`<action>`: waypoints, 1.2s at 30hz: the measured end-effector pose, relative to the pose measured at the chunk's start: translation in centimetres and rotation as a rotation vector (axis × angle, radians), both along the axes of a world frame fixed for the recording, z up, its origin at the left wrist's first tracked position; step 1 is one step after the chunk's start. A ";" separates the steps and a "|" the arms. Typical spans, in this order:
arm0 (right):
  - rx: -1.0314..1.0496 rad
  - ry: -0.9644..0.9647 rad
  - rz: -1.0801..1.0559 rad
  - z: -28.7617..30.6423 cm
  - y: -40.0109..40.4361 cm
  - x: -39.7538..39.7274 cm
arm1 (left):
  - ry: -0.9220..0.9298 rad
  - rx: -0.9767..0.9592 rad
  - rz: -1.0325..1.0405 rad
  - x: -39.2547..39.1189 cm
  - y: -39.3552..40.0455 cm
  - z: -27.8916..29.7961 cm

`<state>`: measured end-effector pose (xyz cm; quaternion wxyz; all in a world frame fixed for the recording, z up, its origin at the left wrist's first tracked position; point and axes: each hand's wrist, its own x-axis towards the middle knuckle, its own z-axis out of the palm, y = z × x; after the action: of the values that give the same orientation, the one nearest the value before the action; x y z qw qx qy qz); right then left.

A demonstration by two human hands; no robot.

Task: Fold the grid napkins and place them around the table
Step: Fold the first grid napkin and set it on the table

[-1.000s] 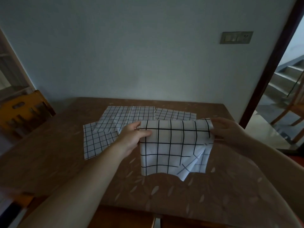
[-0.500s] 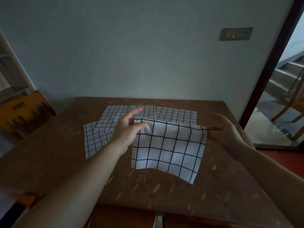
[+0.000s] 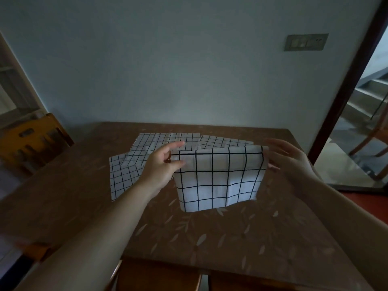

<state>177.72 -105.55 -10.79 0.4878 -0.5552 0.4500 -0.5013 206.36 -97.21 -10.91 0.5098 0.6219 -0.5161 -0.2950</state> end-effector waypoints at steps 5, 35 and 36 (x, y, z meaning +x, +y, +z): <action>-0.051 0.044 -0.061 0.4 -0.5 -0.5 | -0.074 0.006 0.070 0.2 -0.2 -0.7; -0.407 0.765 0.374 1.9 3.9 6.4 | -0.236 -0.108 -0.289 -3.3 0.6 1.3; -0.382 0.724 0.389 2.0 3.7 6.2 | -0.256 -0.070 -0.289 -2.9 0.9 1.3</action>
<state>183.97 -101.90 -8.84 0.2729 -0.8491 0.3783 -0.2479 203.45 -96.33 -9.62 0.4135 0.5556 -0.6706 -0.2657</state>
